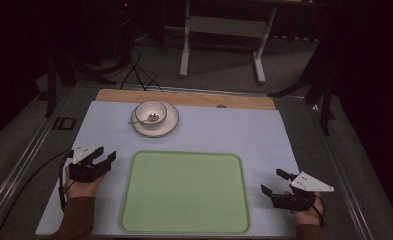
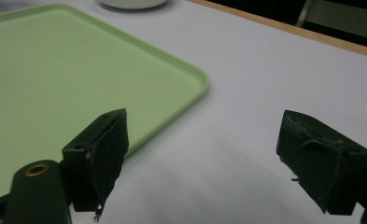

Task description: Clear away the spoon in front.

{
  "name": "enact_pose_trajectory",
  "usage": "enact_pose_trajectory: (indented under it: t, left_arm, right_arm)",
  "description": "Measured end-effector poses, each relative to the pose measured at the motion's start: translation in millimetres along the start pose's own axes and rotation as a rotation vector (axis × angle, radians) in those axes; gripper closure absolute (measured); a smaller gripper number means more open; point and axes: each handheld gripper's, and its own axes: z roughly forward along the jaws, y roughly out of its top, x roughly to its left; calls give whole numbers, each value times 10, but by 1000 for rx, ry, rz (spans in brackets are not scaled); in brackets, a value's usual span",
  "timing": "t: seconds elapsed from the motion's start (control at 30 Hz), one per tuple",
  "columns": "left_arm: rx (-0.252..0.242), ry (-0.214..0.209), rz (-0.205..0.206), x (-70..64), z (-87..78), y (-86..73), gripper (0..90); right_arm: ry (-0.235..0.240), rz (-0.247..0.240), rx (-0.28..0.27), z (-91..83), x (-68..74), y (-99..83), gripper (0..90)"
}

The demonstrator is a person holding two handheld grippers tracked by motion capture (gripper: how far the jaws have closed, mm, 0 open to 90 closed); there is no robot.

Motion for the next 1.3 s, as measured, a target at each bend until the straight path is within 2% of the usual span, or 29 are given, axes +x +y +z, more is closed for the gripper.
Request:
enact_pose_trajectory:
  t: [0.07,0.1,0.33,0.63,0.73,0.9,1.3]
  left_arm:
    - [-11,5,-9,4,-10,3,486]
    - [-22,2,-27,8,-9,7,486]
    - [-23,2,-14,-5,-17,11,485]
    - [-46,16,-79,57,-58,59,479]
    - [-54,15,-77,50,-86,75,479]
    - [-70,3,-51,2,-138,150,478]
    - [-88,-30,-37,-46,-164,295,478]
  right_arm:
    - [1,-4,-1,-3,8,2,164]
    - [2,-3,-3,-4,6,1,164]
    - [-1,7,-19,-23,-5,4,164]
    - [-7,2,-26,-28,-7,2,164]
    - [-9,3,-34,-37,-2,6,164]
    - [-14,6,-44,-50,-3,8,165]
    - [-17,8,-48,-49,3,10,165]
